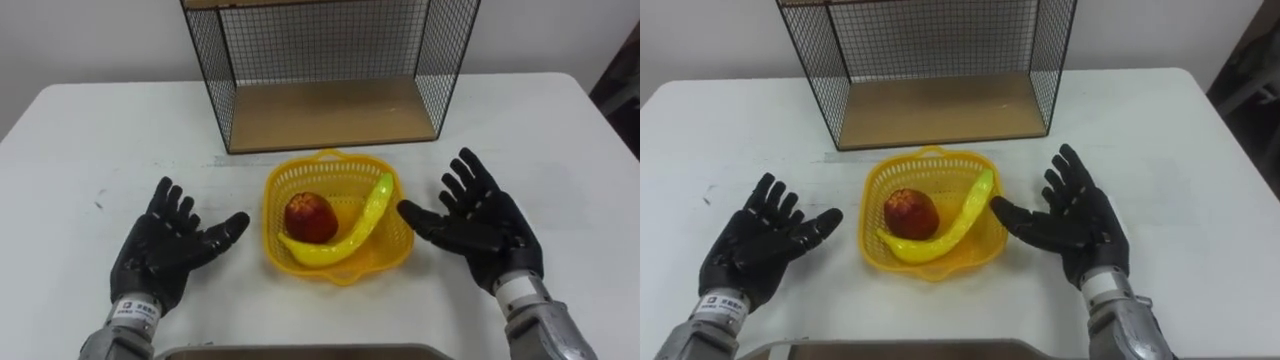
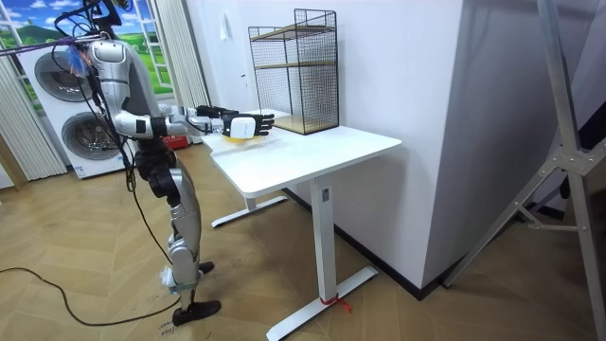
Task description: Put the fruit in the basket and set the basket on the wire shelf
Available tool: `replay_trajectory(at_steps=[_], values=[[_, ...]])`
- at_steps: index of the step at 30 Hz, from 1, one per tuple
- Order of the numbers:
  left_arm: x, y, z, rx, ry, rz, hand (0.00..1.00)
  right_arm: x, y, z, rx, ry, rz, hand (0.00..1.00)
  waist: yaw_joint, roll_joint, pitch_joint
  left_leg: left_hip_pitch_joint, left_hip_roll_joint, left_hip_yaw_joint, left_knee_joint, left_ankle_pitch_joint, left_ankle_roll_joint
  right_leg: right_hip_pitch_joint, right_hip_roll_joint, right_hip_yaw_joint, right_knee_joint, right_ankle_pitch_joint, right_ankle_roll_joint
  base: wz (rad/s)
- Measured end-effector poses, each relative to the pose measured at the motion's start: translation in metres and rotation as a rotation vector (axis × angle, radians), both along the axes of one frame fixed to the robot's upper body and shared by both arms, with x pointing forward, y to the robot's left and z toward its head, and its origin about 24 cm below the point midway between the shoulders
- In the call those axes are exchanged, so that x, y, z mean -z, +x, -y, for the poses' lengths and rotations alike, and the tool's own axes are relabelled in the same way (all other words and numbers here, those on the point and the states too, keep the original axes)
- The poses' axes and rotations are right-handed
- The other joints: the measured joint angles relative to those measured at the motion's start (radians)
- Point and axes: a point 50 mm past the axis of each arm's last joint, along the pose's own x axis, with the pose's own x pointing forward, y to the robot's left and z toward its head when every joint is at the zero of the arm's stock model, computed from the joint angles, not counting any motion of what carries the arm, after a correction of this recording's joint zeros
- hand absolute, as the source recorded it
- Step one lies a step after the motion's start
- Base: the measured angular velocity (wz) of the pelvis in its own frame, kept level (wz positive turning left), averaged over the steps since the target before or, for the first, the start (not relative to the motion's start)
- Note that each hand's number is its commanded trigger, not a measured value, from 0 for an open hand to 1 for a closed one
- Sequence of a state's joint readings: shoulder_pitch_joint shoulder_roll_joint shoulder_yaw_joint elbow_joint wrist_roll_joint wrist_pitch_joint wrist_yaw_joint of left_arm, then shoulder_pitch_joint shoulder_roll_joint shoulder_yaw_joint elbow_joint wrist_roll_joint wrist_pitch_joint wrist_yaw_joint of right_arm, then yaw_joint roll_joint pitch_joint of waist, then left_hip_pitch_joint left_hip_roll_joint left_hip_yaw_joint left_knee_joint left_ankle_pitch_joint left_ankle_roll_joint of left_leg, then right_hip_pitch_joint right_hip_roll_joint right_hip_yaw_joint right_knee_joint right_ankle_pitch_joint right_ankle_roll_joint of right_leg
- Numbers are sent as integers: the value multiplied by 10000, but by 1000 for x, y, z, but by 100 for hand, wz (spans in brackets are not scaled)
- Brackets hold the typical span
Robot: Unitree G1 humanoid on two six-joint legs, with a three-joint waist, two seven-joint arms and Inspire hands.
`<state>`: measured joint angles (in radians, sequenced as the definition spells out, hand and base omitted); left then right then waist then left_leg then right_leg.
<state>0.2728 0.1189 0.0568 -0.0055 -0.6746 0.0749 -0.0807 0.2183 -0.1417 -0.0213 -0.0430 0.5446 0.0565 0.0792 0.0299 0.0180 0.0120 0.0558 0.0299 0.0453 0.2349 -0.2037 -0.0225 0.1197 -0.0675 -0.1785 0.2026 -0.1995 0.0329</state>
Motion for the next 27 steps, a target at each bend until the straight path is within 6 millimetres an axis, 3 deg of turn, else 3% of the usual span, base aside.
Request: replay_trajectory(at_steps=[3,13,27], values=[[4,-1,2,-61,-154,-101,0,0,0,-1,-45,239,38,0,-6,-59,27,-7,-1,32,11,0,0,-9,-4,15,-1,0,1,-1],[4,-1,3,-32,-188,-100,0,4,-1,-7,-258,985,3,0,6,-139,-47,-2,-1,98,30,2,3,-27,-6,95,-4,-2,2,-1],[7,-1,19,497,-758,-115,0,19,-5,-23,-1026,1686,-538,0,-40,-121,-22,133,8,169,-19,1,3,-13,1,162,-14,-3,3,-1]])
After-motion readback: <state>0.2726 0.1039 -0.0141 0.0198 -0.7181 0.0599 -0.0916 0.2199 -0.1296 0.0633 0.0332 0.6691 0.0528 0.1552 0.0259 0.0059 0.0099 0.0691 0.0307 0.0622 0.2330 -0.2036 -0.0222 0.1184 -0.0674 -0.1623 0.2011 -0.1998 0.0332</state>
